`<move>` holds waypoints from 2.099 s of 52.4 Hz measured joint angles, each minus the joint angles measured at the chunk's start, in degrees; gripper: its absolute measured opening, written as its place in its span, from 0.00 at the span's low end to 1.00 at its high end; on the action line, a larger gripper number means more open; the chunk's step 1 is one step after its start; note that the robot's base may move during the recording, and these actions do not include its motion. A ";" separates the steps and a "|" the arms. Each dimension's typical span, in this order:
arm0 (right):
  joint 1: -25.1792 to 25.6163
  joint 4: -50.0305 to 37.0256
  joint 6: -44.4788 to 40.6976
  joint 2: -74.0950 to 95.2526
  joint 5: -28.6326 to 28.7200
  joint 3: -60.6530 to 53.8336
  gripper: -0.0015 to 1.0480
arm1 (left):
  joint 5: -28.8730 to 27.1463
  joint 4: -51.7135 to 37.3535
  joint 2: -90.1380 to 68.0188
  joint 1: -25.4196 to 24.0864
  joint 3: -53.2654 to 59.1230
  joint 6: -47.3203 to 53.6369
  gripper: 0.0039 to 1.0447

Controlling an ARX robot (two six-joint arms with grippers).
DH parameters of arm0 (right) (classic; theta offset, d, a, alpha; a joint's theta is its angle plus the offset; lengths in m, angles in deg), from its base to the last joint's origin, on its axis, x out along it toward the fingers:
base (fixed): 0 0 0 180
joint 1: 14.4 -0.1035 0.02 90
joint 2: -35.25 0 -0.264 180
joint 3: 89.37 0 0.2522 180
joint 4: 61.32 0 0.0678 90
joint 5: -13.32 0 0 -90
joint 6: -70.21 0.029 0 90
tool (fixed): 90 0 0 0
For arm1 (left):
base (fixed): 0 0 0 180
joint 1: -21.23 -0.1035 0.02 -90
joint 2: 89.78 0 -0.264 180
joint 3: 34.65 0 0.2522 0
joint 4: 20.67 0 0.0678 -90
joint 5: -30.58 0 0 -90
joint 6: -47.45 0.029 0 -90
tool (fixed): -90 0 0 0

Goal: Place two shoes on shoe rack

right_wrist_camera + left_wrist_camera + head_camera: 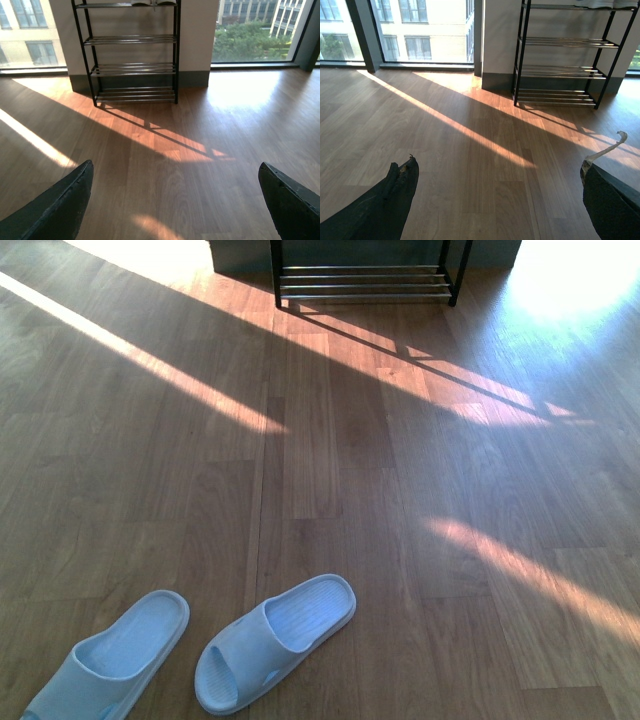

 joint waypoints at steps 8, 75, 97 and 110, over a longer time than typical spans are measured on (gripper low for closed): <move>0.00 0.00 0.00 -0.02 -0.17 0.00 0.91 | 0.02 -0.02 0.00 -0.02 0.00 -0.02 0.91; -10.23 -60.50 -23.41 123.73 28.24 27.32 0.91 | -0.11 -0.02 0.00 -0.02 0.00 -0.02 0.91; -23.28 -66.73 -35.60 168.34 27.67 50.99 0.91 | -0.11 -0.02 0.00 -0.02 0.00 -0.02 0.91; -21.11 -71.71 -29.22 170.40 27.04 54.86 0.91 | -0.11 -0.02 0.00 -0.02 0.00 -0.02 0.91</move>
